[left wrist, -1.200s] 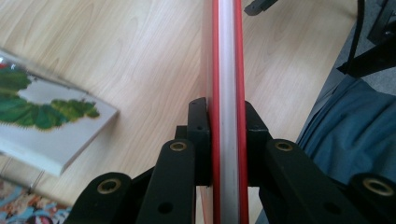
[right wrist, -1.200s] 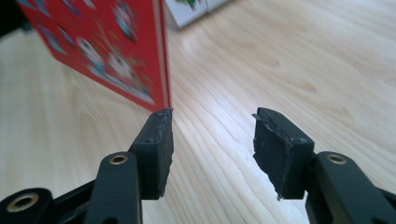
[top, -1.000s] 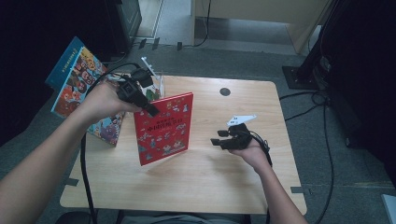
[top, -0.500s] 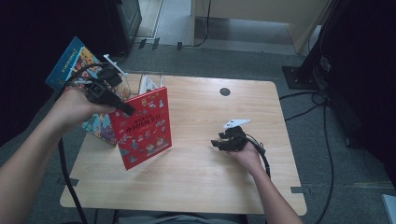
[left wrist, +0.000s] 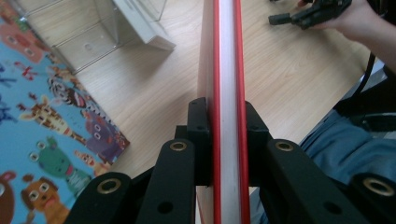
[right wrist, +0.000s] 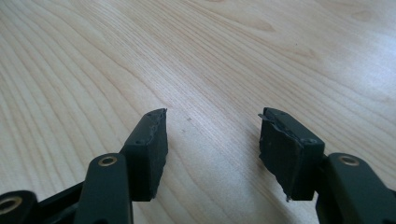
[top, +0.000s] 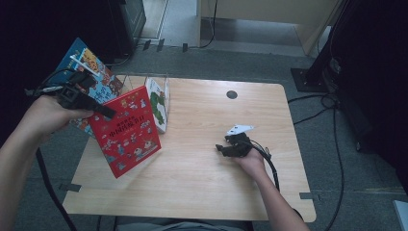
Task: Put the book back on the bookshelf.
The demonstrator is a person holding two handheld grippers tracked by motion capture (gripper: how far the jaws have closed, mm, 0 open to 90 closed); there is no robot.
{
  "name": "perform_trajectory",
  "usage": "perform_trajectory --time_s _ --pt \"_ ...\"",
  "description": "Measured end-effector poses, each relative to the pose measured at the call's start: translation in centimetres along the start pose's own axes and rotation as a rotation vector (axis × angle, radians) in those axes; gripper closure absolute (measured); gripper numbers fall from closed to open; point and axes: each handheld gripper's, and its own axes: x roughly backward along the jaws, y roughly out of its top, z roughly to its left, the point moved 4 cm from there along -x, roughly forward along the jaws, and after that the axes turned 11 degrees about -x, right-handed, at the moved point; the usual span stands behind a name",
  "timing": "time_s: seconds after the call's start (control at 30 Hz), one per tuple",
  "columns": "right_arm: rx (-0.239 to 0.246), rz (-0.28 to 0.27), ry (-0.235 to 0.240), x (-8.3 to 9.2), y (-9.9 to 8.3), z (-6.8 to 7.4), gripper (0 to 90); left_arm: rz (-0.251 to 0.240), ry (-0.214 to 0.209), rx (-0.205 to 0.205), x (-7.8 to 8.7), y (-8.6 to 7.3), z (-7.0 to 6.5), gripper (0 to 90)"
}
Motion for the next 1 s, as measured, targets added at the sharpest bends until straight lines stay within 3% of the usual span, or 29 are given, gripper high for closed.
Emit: perform_trajectory --time_s 0.13,0.27,0.5,0.7,1.0 --pt "0.009 -0.058 0.010 -0.3 -0.5 0.2 35.1 -0.018 -0.006 0.034 0.6 -0.9 0.9 80.2" --pt "0.008 -0.058 0.009 -0.2 -0.5 0.2 35.0 -0.033 -0.007 0.052 1.2 -1.6 1.5 80.2" --pt "0.005 -0.059 0.003 -0.3 -0.5 0.3 34.4 -0.045 0.041 0.154 2.0 -2.5 3.8 80.2" --pt "-0.001 -0.059 0.000 -0.3 -0.5 0.3 34.1 -0.045 0.087 0.213 1.8 -2.1 5.3 80.1" --pt "0.001 -0.061 -0.001 -0.3 -0.5 0.3 34.1 -0.066 0.115 0.291 1.2 -0.7 7.1 80.1"
